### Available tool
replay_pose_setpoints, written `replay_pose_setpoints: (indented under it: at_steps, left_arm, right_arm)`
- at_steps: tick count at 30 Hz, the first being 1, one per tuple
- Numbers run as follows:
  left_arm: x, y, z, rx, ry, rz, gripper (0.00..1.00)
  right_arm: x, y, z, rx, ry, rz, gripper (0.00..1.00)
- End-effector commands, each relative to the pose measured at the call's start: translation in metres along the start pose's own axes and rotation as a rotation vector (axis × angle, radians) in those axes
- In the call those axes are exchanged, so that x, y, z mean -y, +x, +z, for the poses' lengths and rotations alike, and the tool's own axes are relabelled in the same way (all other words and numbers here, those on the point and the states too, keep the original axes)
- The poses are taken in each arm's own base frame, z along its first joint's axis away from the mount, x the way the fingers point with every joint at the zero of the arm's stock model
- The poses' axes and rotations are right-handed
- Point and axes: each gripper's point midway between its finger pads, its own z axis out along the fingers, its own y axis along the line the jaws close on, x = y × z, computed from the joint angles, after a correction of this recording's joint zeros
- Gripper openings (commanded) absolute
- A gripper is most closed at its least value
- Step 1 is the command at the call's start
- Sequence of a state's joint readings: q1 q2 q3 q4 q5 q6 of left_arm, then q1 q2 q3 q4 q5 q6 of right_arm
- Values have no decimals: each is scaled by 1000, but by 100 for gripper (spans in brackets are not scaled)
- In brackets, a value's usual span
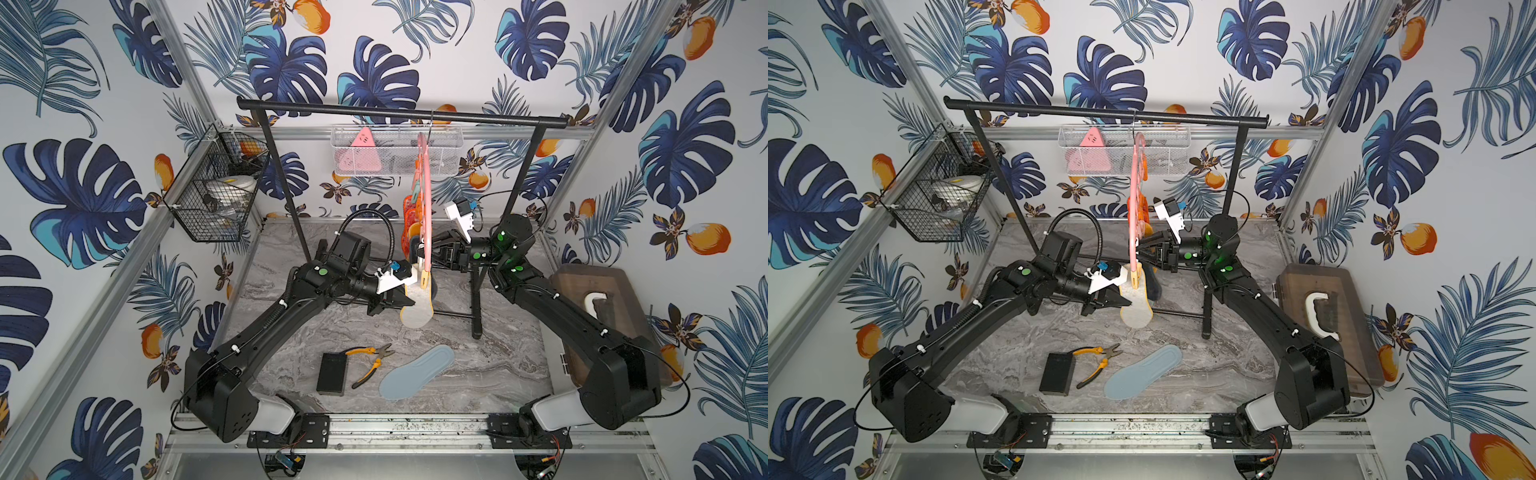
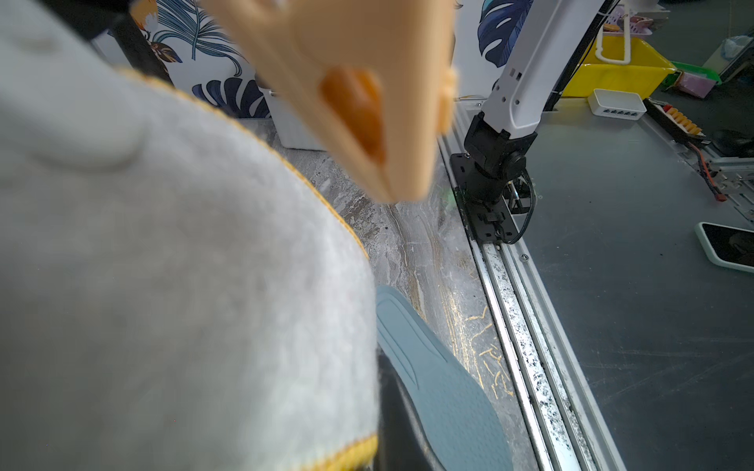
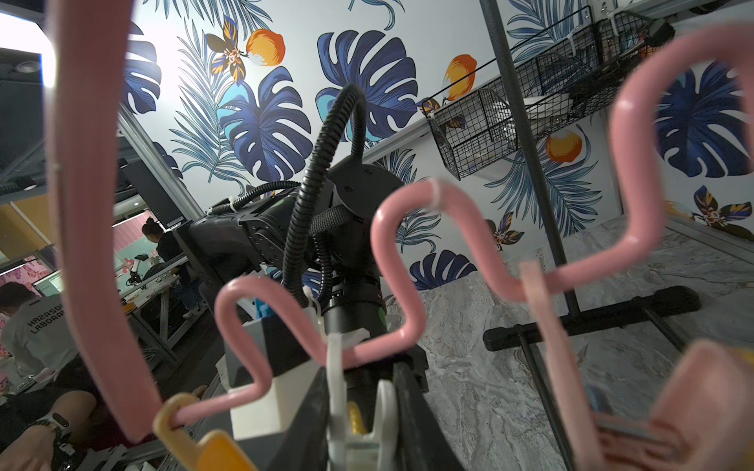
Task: Take the shoe insoles off the hanger
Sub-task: Open the clamp at the hanger.
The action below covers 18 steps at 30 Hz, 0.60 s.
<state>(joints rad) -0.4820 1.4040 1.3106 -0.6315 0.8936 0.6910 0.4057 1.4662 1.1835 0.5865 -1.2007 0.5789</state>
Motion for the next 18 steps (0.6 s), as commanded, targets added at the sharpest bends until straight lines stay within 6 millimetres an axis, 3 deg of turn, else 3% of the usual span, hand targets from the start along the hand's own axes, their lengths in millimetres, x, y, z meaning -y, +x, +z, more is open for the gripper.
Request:
replay_pose_setpoints:
  at_steps: [1, 7, 12, 14, 18]
  left_arm:
    - [9, 0, -5, 8, 30, 3, 0]
    - [17, 24, -11, -66, 24, -22, 0]
    - [21, 55, -18, -177, -5, -50, 0]
    - [18, 68, -25, -236, -40, -60, 0]
    - [5, 85, -40, -361, -139, -101, 0]
  right_arm:
    - [-2, -1, 0, -5, 5, -26, 27]
    - [4, 1, -2, -9, 62, -37, 28]
    - [6, 6, -3, -20, 83, -42, 31]
    - [11, 9, -5, -30, 120, -38, 44]
    - [17, 16, -9, -43, 174, -39, 60]
